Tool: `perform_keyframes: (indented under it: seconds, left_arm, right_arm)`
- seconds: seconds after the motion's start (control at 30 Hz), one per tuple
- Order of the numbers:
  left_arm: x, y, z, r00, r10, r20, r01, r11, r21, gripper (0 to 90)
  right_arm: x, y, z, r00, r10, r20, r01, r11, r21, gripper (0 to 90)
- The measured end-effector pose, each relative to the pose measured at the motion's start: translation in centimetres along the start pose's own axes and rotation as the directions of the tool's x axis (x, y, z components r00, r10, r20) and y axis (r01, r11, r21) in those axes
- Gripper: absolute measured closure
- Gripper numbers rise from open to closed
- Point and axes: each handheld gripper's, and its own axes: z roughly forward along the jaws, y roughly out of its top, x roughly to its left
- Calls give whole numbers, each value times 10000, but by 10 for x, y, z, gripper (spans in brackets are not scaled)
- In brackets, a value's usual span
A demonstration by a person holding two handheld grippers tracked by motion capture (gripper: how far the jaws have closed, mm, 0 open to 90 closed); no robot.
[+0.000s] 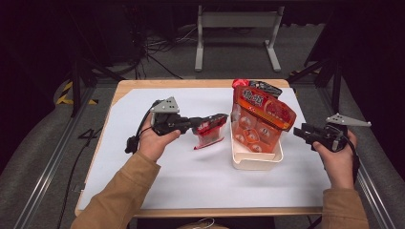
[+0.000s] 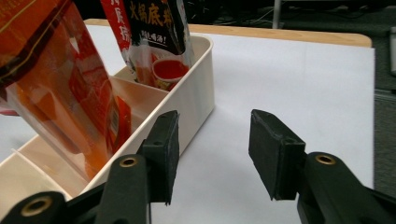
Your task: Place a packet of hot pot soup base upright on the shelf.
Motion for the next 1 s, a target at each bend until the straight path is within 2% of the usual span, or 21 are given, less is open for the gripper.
perform_keyframes:
  seconds: [0.2, 0.43, 0.57, 1.0]
  left_arm:
    - [-8, 9, -10, 9991, 241, 345, -238, 9997, -98, 900]
    - [-16, 19, -14, 9966, 560, 606, -556, 9984, -94, 900]
    - [-22, 26, -17, 9935, 796, 813, -787, 9968, -149, 900]
    - [-33, 44, -20, 9795, 1548, 1288, -1522, 9879, -298, 900]
  right_arm:
    - [-2, -3, 3, 10000, 74, -63, -72, 9995, 320, 567]
    - [-2, -6, 7, 9999, -112, -17, 113, 9967, 808, 580]
    - [-1, -7, 10, 9993, -362, 17, 358, 9934, 1088, 566]
    - [0, -11, 18, 9983, -532, -254, 571, 9793, 1940, 560]
